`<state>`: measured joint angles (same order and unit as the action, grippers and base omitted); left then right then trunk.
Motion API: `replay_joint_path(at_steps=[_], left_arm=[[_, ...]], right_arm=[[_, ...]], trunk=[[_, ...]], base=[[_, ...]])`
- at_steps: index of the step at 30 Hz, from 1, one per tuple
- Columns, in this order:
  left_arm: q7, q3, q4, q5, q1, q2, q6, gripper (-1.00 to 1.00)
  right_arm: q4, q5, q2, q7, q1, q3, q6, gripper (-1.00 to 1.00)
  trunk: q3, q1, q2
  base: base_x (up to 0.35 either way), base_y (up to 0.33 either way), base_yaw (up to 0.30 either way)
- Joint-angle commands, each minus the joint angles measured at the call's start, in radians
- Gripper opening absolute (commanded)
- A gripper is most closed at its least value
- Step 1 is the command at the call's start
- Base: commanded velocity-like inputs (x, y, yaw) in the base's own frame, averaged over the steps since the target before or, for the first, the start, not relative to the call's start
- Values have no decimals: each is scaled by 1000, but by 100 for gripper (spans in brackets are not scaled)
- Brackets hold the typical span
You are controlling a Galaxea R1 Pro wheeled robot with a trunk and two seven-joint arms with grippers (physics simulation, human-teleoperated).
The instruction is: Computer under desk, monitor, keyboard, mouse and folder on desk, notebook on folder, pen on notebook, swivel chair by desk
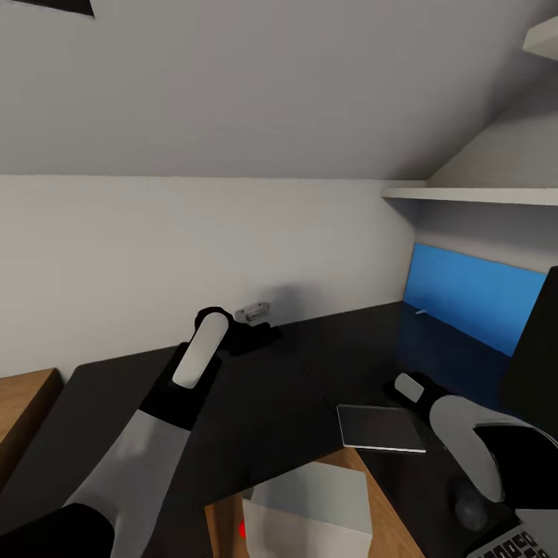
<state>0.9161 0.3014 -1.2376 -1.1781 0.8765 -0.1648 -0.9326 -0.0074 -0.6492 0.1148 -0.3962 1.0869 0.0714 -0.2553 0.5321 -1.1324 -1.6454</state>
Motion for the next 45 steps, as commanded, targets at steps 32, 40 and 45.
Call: replay_joint_path(at_steps=[32,40,45], left_arm=[[9,1,6,-9,1,3,-1,100],[9,0,21,-9,1,5,0,100],[9,0,28,-8,1,5,0,100]], right_arm=[[-1,-47,27,0,1,10,-12,100],[-1,-47,25,0,1,11,-11,100],[-1,-47,25,0,1,11,-11,100]], trunk=[[17,-19,-36],[17,-19,-36],[17,-19,-36]], base=[[0,0,0],[-92,0,0],[-123,0,0]])
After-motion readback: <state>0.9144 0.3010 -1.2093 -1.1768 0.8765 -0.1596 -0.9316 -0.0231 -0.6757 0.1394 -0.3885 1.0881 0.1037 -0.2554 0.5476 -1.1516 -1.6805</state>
